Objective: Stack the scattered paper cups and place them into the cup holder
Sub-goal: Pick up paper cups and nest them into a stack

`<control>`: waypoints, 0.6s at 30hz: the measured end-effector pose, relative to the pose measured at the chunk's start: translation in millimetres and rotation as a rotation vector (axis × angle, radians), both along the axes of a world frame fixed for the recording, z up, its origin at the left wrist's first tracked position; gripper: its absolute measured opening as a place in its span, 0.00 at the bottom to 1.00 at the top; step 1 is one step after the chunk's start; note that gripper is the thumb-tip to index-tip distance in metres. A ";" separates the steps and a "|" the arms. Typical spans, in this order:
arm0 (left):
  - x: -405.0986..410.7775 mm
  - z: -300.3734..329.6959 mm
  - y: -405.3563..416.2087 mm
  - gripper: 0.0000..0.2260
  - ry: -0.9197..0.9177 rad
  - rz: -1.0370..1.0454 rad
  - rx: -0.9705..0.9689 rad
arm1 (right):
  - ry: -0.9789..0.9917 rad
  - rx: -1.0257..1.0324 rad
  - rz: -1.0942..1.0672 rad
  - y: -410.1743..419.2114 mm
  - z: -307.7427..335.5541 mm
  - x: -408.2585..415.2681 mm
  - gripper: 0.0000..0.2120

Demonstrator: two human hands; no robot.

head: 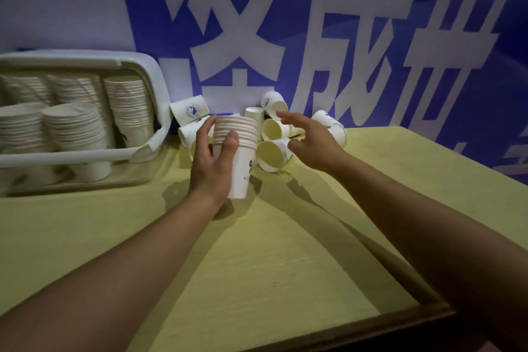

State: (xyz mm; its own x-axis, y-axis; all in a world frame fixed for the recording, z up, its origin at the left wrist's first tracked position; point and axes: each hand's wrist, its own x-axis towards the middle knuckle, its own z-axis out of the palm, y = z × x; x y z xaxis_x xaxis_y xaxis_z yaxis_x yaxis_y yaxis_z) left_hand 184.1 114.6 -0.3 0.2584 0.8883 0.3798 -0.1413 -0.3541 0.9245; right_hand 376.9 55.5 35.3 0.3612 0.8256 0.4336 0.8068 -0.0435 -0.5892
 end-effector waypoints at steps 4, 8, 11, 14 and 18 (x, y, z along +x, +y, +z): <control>-33.1 -12.5 8.5 0.22 0.013 0.013 0.039 | -0.197 -0.269 -0.013 14.3 -7.2 -0.5 0.34; -46.5 -18.6 13.1 0.23 -0.063 -0.019 0.071 | -0.387 -0.332 -0.060 15.9 -20.1 -11.5 0.35; -47.0 -17.8 16.9 0.21 -0.025 -0.052 0.102 | -0.449 -0.345 -0.006 20.4 -24.7 -22.3 0.33; -44.8 -19.8 20.6 0.20 0.021 -0.079 0.114 | -0.428 -0.315 0.013 23.0 -25.3 -25.1 0.30; -43.6 -21.6 23.1 0.22 0.063 -0.130 0.151 | -0.105 -0.137 0.072 15.3 -28.6 -18.2 0.25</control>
